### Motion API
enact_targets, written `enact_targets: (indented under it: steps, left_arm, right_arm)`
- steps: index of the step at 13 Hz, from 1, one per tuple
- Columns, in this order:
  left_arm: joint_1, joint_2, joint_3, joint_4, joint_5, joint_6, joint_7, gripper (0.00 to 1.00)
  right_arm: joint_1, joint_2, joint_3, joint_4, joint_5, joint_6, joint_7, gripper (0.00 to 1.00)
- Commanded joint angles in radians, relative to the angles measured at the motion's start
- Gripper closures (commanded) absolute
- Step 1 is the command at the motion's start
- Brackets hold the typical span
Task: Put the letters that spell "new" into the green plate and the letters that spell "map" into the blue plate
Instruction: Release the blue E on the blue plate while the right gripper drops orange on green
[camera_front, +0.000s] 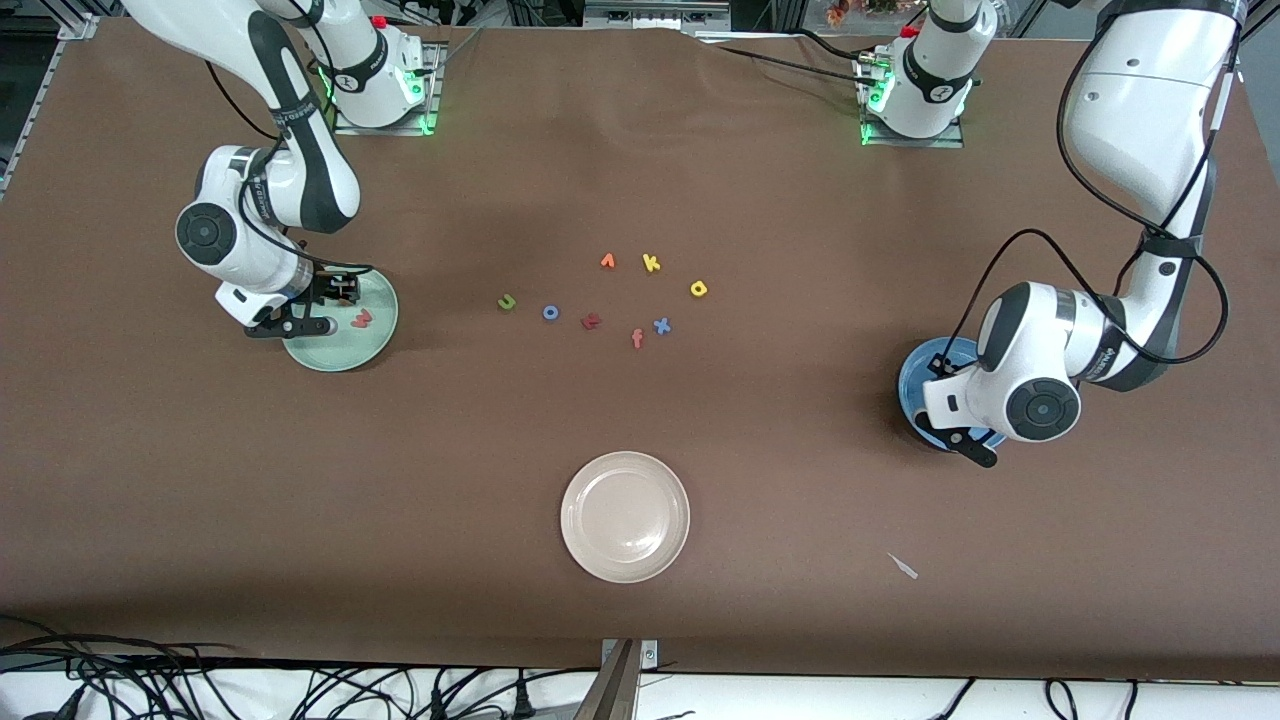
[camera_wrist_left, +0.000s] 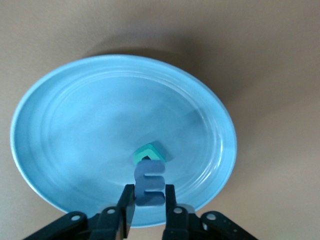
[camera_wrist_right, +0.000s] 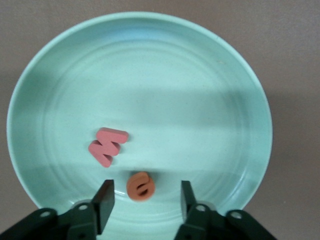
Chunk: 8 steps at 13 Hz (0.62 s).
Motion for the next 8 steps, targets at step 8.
enact_targets:
  steps: [8]
  left_arm:
    - [-0.014, -0.068, -0.180, -0.037, -0.174, -0.003, -0.431, 0.00]
  right_arm:
    - [0.121, 0.058, 0.208, 0.301, 0.016, -0.217, 0.777, 0.07]
